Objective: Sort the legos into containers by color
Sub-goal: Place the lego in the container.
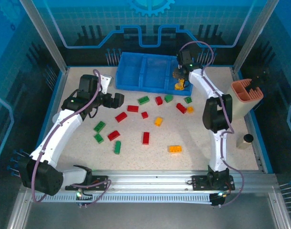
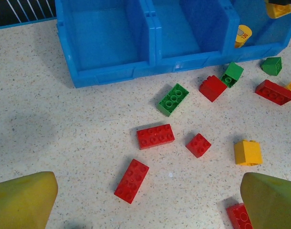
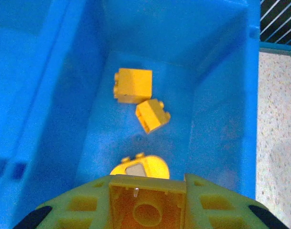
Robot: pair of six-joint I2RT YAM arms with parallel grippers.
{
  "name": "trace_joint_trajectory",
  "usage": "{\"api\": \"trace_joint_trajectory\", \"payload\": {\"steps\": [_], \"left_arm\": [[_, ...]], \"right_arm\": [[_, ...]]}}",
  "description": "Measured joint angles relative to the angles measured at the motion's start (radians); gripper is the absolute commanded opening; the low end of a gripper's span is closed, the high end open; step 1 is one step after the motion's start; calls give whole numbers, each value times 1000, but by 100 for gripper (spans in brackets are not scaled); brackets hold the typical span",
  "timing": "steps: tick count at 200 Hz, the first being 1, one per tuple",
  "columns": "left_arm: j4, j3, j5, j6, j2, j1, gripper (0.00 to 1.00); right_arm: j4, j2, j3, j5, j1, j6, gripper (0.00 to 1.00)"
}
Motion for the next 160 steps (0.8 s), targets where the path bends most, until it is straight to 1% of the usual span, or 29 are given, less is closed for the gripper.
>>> {"api": "trace_joint_trajectory", "payload": {"steps": [27, 49, 70, 88, 101, 115, 135, 160], "left_arm": [[0, 0, -3, 0, 0, 0, 99], [0, 0, -6, 0, 0, 0, 99], [0, 0, -6, 0, 0, 0, 99], [0, 0, -7, 3, 0, 0, 99], [-1, 0, -7, 3, 0, 0, 99], [-2, 0, -7, 3, 4, 0, 99], [-5, 0, -7, 3, 10, 0, 99], [-8, 0, -7, 3, 10, 0, 99]], "right_arm": [[6, 112, 102, 19, -8, -41, 25], [4, 168, 154, 32, -7, -60, 27], [1, 194, 187, 35, -8, -71, 36], [1, 195, 197, 35, -8, -76, 49], [4, 193, 198, 35, -8, -77, 53], [13, 170, 159, 35, -8, -75, 58], [23, 89, 33, 34, -7, -73, 60], [70, -87, -192, 23, -1, -69, 62]]}}
